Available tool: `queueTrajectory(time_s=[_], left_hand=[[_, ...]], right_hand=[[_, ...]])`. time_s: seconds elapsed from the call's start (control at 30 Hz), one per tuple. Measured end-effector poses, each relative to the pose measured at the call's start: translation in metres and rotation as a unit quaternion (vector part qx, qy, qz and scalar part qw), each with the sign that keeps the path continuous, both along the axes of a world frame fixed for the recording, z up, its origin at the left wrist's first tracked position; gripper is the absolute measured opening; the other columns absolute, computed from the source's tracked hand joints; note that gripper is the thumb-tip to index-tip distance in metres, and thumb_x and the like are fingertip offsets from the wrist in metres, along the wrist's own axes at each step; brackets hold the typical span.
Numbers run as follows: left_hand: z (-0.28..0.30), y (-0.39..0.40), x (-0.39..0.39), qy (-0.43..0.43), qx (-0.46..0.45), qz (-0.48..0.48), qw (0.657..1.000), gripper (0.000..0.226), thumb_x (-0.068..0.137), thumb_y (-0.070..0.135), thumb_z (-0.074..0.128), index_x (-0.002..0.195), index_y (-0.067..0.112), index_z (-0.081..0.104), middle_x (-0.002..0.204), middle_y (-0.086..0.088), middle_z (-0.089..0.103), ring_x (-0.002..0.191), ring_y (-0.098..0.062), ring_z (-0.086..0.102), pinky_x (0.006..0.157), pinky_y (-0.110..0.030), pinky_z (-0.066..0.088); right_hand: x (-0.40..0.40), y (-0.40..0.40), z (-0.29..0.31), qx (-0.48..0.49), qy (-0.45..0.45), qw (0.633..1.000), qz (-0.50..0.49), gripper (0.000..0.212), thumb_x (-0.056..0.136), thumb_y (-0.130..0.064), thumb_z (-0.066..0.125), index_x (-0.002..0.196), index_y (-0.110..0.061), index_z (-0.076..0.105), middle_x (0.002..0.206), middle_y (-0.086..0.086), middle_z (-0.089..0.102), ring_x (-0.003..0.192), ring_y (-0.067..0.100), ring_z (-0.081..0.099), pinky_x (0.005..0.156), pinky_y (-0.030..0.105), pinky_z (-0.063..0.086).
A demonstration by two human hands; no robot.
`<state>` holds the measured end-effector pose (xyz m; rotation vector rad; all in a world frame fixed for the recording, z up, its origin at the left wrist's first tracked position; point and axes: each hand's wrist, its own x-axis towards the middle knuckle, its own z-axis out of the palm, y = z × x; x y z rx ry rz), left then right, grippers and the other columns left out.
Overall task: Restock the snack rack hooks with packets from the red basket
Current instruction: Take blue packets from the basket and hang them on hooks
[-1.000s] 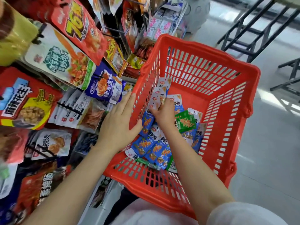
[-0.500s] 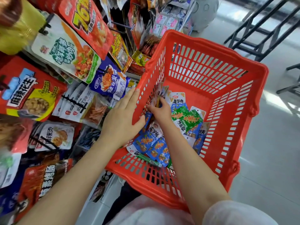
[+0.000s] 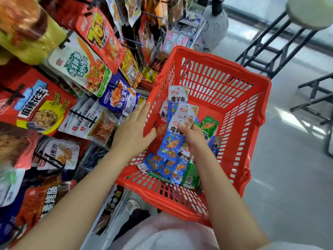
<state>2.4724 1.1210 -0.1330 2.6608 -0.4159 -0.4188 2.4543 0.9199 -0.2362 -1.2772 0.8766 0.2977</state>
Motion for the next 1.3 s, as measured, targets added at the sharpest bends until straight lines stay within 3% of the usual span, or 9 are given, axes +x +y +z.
queueTrajectory(time_s=[0.2, 0.33, 0.5, 0.6, 0.77, 0.9, 1.0, 1.17, 1.3], left_hand=[[0.009, -0.004, 0.002, -0.012, -0.033, 0.012, 0.999, 0.067, 0.099, 0.043, 0.057, 0.157, 0.019, 0.032, 0.168, 0.002, 0.018, 0.154, -0.019, 0.011, 0.125, -0.043, 0.019], [0.026, -0.028, -0.001, -0.005, -0.212, 0.094, 0.973, 0.051, 0.094, 0.04, 0.068, 0.137, 0.015, 0.057, 0.138, 0.002, 0.049, 0.128, -0.015, 0.049, 0.107, -0.027, 0.04], [0.048, -0.069, -0.004, 0.414, -0.491, 0.239, 0.728, 0.04, 0.098, 0.043, 0.056, 0.13, 0.021, 0.063, 0.127, -0.01, 0.071, 0.105, -0.021, 0.072, 0.09, -0.037, 0.059], [0.043, -0.073, -0.007, 0.468, -0.524, 0.256, 0.664, 0.058, 0.087, 0.054, 0.058, 0.132, 0.019, 0.064, 0.126, -0.013, 0.071, 0.109, -0.031, 0.07, 0.099, -0.048, 0.053], [0.031, -0.062, -0.015, 0.449, -0.512, 0.216, 0.699, 0.032, 0.089, 0.026, 0.064, 0.119, 0.017, 0.067, 0.109, -0.009, 0.077, 0.096, -0.026, 0.075, 0.083, -0.04, 0.062], [0.023, -0.056, -0.018, 0.38, -0.489, 0.244, 0.746, 0.03, 0.094, 0.006, 0.064, 0.123, 0.014, 0.065, 0.112, -0.01, 0.076, 0.097, -0.029, 0.075, 0.075, -0.04, 0.063], [0.025, -0.057, -0.019, 0.34, -0.504, 0.309, 0.731, 0.037, 0.087, 0.011, 0.071, 0.124, 0.009, 0.065, 0.101, -0.009, 0.078, 0.084, -0.023, 0.077, 0.062, -0.035, 0.062], [0.028, -0.047, -0.015, 0.374, -0.464, 0.339, 0.728, 0.062, 0.076, 0.054, 0.076, 0.125, 0.017, 0.066, 0.107, -0.012, 0.077, 0.096, -0.032, 0.075, 0.087, -0.053, 0.059], [0.03, -0.046, -0.016, 0.384, -0.471, 0.327, 0.724, 0.045, 0.087, 0.042, 0.072, 0.125, 0.019, 0.066, 0.109, -0.01, 0.077, 0.098, -0.03, 0.075, 0.084, -0.048, 0.061]], right_hand=[[-0.022, -0.016, 0.047, 0.04, -0.066, 0.997, 0.018, 0.041, 0.078, -0.034, 0.079, 0.115, -0.02, 0.069, 0.109, 0.001, 0.075, 0.098, 0.027, 0.067, 0.081, 0.056, 0.051], [-0.03, -0.02, 0.084, 0.067, -0.134, 0.987, 0.064, 0.027, 0.094, -0.019, 0.068, 0.12, -0.016, 0.064, 0.105, 0.001, 0.076, 0.091, 0.027, 0.072, 0.081, 0.05, 0.055], [-0.032, -0.01, 0.122, 0.019, -0.214, 0.966, 0.141, 0.02, 0.1, -0.028, 0.061, 0.119, -0.029, 0.063, 0.113, -0.005, 0.074, 0.102, 0.017, 0.071, 0.083, 0.04, 0.058], [-0.032, -0.002, 0.125, -0.091, -0.235, 0.956, 0.153, 0.027, 0.099, -0.046, 0.057, 0.123, -0.035, 0.059, 0.121, -0.008, 0.068, 0.11, 0.011, 0.066, 0.087, 0.033, 0.051], [-0.029, -0.004, 0.112, -0.188, -0.25, 0.945, 0.096, 0.039, 0.089, -0.065, 0.055, 0.103, -0.03, 0.062, 0.111, 0.014, 0.064, 0.113, 0.042, 0.057, 0.094, 0.062, 0.046], [-0.027, -0.005, 0.117, -0.113, -0.235, 0.962, 0.083, 0.047, 0.094, -0.053, 0.061, 0.11, -0.01, 0.067, 0.11, 0.019, 0.068, 0.103, 0.039, 0.064, 0.088, 0.058, 0.053], [-0.029, -0.002, 0.114, -0.029, -0.207, 0.969, 0.133, 0.019, 0.092, -0.032, 0.072, 0.109, -0.033, 0.064, 0.107, -0.011, 0.073, 0.098, 0.007, 0.07, 0.084, 0.031, 0.058], [-0.033, -0.004, 0.101, -0.012, -0.174, 0.977, 0.122, 0.007, 0.093, -0.021, 0.071, 0.092, -0.021, 0.064, 0.09, -0.003, 0.075, 0.089, 0.024, 0.074, 0.083, 0.05, 0.06], [-0.036, -0.005, 0.095, -0.007, -0.168, 0.982, 0.085, 0.027, 0.091, -0.027, 0.074, 0.08, -0.016, 0.053, 0.076, 0.002, 0.062, 0.076, 0.022, 0.065, 0.076, 0.05, 0.055]])
